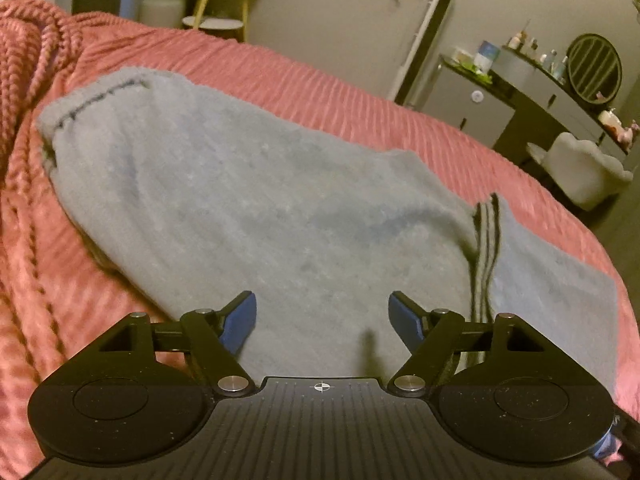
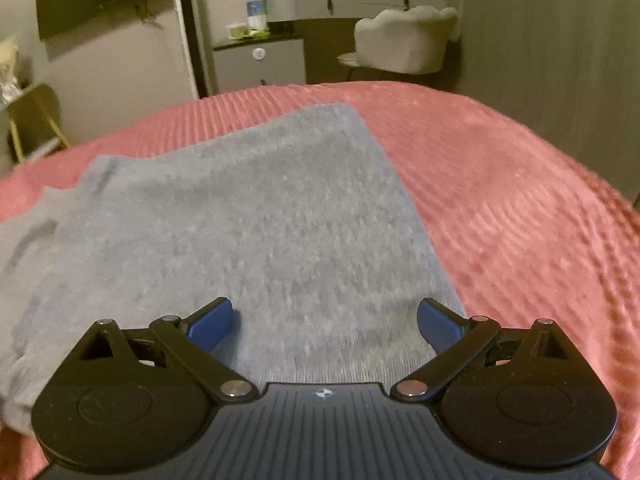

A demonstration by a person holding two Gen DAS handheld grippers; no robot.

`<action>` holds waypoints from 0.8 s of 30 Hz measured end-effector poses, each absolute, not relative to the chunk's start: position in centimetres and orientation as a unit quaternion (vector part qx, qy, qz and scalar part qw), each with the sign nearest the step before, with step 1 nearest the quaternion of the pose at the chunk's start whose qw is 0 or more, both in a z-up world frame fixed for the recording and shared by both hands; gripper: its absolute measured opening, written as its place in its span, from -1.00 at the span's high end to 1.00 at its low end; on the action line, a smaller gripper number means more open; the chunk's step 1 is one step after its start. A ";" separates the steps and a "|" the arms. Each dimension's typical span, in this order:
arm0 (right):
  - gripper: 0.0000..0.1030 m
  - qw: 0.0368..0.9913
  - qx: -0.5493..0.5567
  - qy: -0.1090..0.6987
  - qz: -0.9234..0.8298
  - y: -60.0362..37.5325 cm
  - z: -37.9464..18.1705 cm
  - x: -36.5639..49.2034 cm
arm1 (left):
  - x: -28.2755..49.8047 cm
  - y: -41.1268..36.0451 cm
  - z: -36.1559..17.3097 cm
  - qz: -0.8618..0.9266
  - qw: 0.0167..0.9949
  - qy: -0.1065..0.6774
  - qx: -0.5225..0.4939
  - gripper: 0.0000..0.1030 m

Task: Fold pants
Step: 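Smooth the folded grey sweatpants flat with both open grippers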

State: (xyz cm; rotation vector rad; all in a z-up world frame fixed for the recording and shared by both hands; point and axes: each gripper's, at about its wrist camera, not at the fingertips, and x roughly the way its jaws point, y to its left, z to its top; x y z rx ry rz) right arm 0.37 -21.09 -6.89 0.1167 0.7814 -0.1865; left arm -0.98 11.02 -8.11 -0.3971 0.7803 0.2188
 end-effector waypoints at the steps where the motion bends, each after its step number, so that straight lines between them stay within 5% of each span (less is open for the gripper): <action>1: -0.92 0.918 0.054 0.381 -0.099 -20.8 -6.9 0.9 | -0.9 11.2 -8.0 0.102 0.901 0.380 -0.181 -0.55; 9: -0.92 0.908 0.058 0.372 -0.184 -18.0 -7.6 5.2 | -0.9 13.9 -8.5 0.094 0.895 0.395 -0.188 -0.56; 15: -0.92 0.922 0.015 0.385 -0.039 -11.9 -7.7 7.8 | -0.5 12.9 -8.8 0.102 0.895 0.401 -0.164 -0.61; 24: -0.92 0.933 0.001 0.355 -0.056 -14.2 -6.4 3.3 | -0.3 12.4 -9.1 0.103 0.893 0.412 -0.149 -0.70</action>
